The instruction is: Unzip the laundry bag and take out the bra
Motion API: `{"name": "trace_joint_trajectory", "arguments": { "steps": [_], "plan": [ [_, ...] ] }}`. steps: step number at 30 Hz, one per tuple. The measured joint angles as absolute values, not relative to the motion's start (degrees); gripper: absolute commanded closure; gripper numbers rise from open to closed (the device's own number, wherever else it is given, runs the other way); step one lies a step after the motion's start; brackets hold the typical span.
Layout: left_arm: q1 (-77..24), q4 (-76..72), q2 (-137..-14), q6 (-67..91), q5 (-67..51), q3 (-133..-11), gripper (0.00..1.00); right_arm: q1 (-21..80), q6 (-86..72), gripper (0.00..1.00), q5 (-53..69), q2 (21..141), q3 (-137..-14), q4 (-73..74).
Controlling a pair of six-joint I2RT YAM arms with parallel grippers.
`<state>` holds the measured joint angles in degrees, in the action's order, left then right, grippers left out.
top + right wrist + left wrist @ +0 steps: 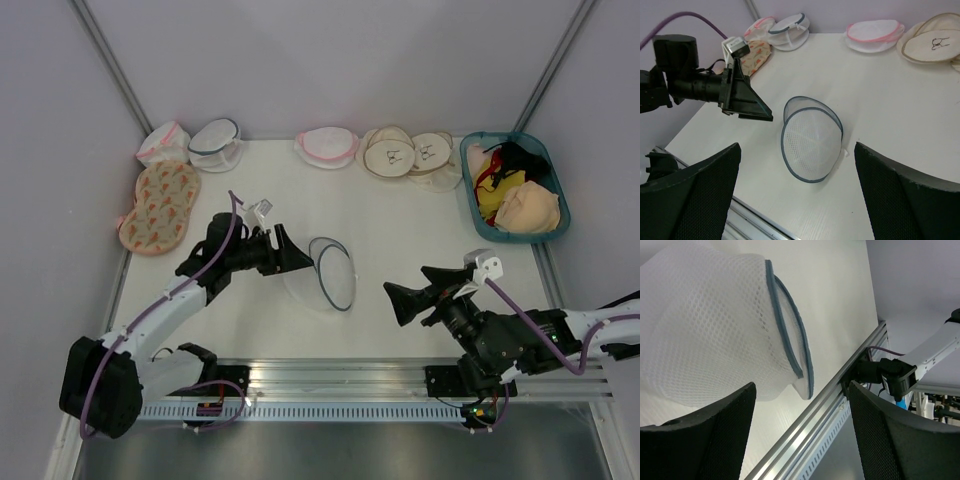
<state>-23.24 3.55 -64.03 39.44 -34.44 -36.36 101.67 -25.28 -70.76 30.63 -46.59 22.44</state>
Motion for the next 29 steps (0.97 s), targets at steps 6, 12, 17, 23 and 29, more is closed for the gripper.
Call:
{"name": "trace_joint_trajectory", "arguments": {
  "steps": [6,12,17,23,29],
  "plan": [
    [-23.27,6.48,-53.39,37.21,-33.56,-36.01,0.14,101.67,-32.34,0.02,-70.48,29.71,-44.18,26.76],
    [-23.29,7.22,-45.15,37.17,-33.43,-34.41,0.11,101.67,-41.43,0.02,-67.57,28.01,-42.19,29.63],
    [-23.29,7.73,-43.77,37.19,-33.45,-34.02,0.11,101.67,-47.16,0.02,-63.9,32.6,-41.85,29.52],
    [-23.29,9.26,-41.52,37.19,-33.5,-33.87,0.1,101.67,-52.03,0.02,-61.95,36.27,-40.86,27.83],
    [-23.29,10.39,-38.68,37.19,-33.67,-33.76,0.1,101.67,-53.84,0.02,-61.98,38.13,-40.86,27.73]
  ]
}}
